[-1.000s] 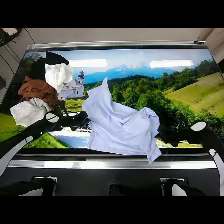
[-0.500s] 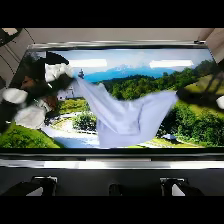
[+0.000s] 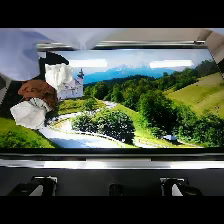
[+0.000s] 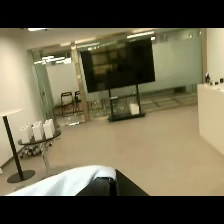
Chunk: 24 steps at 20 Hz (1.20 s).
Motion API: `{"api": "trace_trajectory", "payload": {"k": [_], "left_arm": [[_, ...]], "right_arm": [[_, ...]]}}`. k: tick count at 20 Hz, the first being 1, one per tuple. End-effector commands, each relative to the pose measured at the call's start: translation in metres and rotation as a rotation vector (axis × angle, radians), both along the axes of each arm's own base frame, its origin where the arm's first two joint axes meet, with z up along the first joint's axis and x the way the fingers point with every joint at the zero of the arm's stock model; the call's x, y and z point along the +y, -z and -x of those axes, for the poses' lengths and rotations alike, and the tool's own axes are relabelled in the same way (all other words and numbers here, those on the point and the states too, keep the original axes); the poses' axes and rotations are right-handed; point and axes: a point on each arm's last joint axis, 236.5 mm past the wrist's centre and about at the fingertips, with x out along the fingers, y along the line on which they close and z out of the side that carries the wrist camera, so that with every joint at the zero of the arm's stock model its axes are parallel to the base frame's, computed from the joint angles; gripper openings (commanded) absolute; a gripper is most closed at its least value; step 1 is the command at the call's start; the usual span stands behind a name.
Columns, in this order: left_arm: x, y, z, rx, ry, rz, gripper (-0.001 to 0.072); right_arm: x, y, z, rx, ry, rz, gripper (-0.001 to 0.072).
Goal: Fold the shirts.
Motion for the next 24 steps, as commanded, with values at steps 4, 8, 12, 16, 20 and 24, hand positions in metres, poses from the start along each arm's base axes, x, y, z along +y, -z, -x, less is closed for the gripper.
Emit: {"api": "trace_trajectory", "payload": {"k": [4,8,12,16,20,24], "left_arm": [[0.006,0.062,0.018,0.294,-0.072,-0.130,0.0025],[0.001,0.214,-0.031,0.787,0.001,-0.176,0.0025],[-0.019,0.400,-0.068,1.204,0.136,-0.049,0.0026],[-0.003,0.530,-0.113,1.383,0.059,0.059,0.0026],[0.009,0.586,-0.181,1.401,-0.002,0.189,0.0027],[-0.008,0.634,-0.207,1.500,0.047,0.374,0.0026]], "right_arm": [[-0.007,0.033,0.016,0.181,0.054,-0.010,0.0045],[-0.016,0.176,-0.052,0.722,0.004,0.013,0.0046],[-0.011,0.363,-0.131,1.218,-0.161,-0.076,0.0045],[0.008,0.473,-0.202,1.317,-0.253,-0.372,0.0045],[0.048,0.497,-0.259,1.198,-0.403,-0.727,0.0046],[0.073,0.518,-0.277,1.188,-0.412,-0.732,0.0046]]}}
